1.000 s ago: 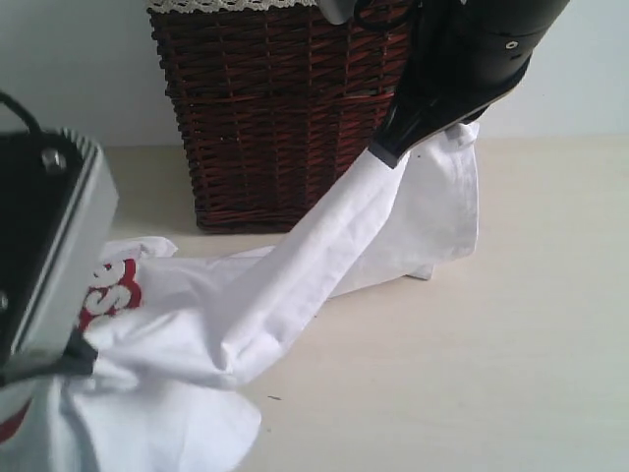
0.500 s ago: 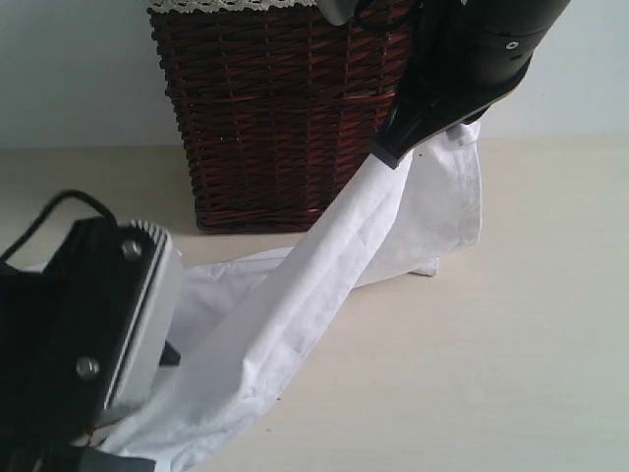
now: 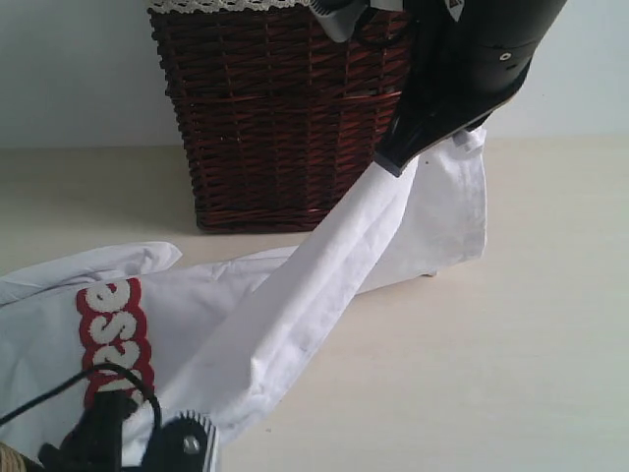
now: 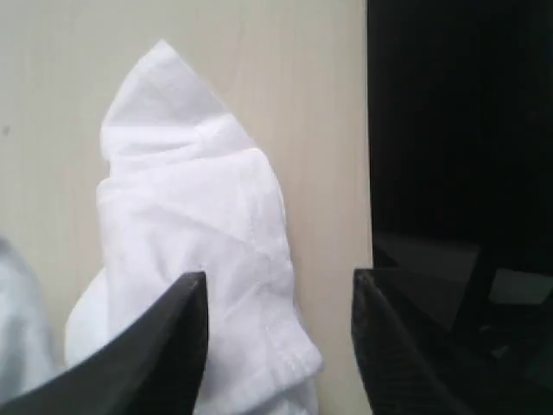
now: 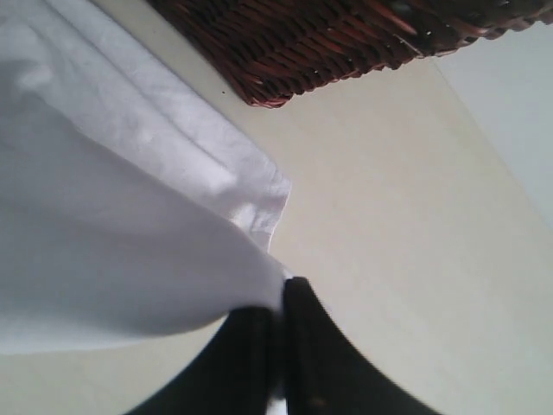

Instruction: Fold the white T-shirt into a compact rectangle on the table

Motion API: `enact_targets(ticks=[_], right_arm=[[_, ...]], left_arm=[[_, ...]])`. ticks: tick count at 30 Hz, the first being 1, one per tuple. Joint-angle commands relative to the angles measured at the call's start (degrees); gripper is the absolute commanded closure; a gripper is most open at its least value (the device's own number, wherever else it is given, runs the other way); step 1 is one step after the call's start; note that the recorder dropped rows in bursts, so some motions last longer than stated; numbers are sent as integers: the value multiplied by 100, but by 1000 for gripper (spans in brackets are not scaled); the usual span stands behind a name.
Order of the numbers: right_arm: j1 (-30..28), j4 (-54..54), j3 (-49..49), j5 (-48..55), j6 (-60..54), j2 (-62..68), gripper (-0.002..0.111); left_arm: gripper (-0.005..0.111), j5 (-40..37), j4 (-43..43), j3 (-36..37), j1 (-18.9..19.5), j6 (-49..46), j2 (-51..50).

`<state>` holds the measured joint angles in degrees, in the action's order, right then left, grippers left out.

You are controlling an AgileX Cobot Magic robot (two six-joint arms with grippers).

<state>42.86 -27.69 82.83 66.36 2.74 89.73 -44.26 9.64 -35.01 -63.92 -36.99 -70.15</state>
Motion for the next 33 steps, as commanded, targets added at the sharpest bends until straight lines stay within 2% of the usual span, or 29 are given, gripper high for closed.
enact_targets(ticks=[1,2,6,10,17,22,24,25,26,28,29,30,33], right_arm=[[-35,-41,46,-2,40,16,108],[-35,-41,46,-2,40,16,108],[-35,-29,46,-1,40,16,108],[-35,-29,46,9,40,16,108],[-35,-29,46,20,40,16,108],[-35,-29,46,20,40,16,108],[-35,-29,46,20,40,16,108],[-35,-29,46,20,40,16,108],[-35,-29,46,20,40,16,108],[-35,-29,46,20,40,16,108],[-35,-29,46,20,40,16,108],[-35,-29,46,20,40,16,108],[-35,4,46,20,40,16,108]], left_arm=[[55,567,-829,53,-739,221,-538],[55,662,-1427,53,-961,781,-763],[55,617,-2978,122,-1151,2134,-1388],[57,980,-3004,151,-1571,2049,-1833],[107,999,-3003,151,-1600,2049,-1857],[107,909,-2973,151,-1600,2051,-1857],[100,587,-2992,151,-1600,2059,-1786],[92,364,-3049,151,-1600,2044,-1726],[84,209,-3078,151,-1600,2044,-1666],[57,-67,-3064,151,-1614,2044,-1482],[48,-171,-3039,151,-1673,2080,-1409],[43,-317,-2994,151,-1744,2081,-1334],[52,-741,-2850,151,-2056,2081,-1256]])
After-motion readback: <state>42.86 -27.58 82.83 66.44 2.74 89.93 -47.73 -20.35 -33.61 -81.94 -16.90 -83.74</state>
